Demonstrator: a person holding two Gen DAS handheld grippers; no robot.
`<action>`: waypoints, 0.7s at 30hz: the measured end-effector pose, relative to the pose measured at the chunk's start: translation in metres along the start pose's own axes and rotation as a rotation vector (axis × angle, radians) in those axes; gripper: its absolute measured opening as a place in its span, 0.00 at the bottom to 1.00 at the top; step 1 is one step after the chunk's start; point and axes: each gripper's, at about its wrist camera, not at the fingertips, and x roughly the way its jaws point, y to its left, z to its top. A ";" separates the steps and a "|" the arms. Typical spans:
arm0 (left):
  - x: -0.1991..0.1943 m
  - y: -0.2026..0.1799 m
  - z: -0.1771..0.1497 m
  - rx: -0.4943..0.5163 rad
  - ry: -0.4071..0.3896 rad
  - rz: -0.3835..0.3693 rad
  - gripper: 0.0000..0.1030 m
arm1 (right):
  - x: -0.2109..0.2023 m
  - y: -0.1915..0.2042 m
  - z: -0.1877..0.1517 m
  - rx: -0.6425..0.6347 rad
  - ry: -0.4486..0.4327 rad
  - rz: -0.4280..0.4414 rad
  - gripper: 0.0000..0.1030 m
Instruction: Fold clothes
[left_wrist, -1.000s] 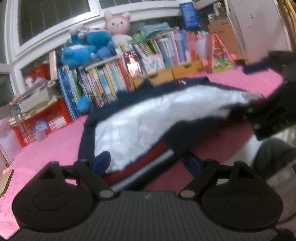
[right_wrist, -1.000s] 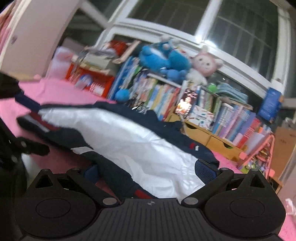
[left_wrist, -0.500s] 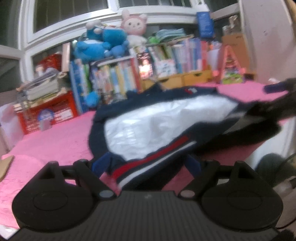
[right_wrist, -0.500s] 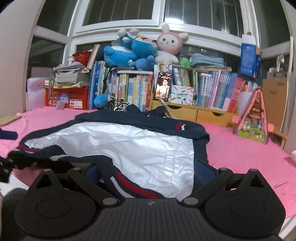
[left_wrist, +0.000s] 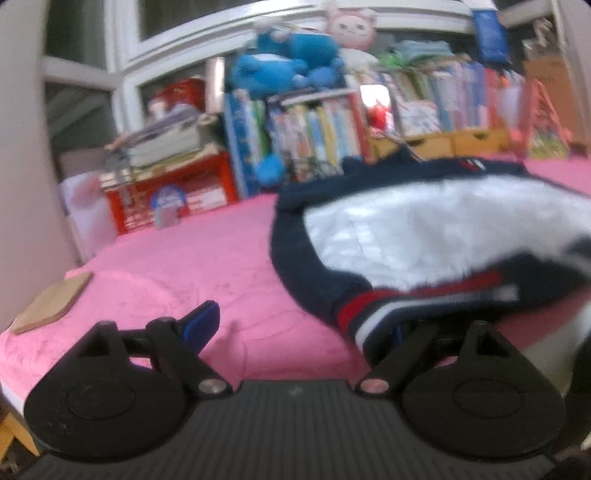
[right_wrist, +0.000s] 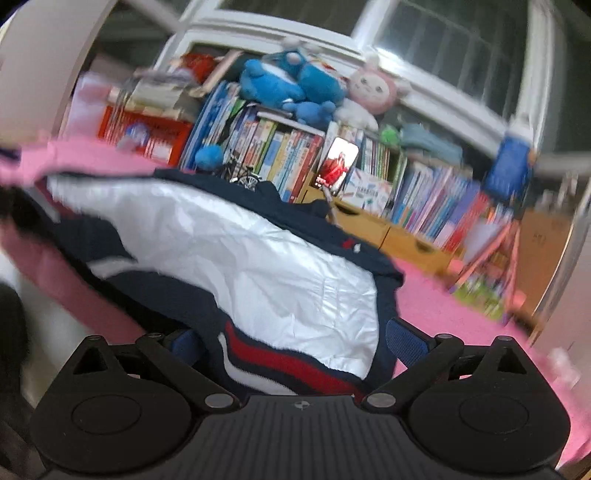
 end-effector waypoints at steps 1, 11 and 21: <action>-0.002 0.002 0.003 -0.013 -0.016 0.017 0.85 | -0.001 0.012 -0.002 -0.086 -0.025 -0.034 0.97; -0.037 0.019 0.016 -0.023 -0.126 0.013 0.85 | 0.002 -0.095 -0.024 0.291 0.089 -0.124 0.94; -0.030 0.010 -0.009 0.138 -0.012 -0.035 0.86 | 0.004 -0.102 -0.056 0.215 0.138 -0.084 0.96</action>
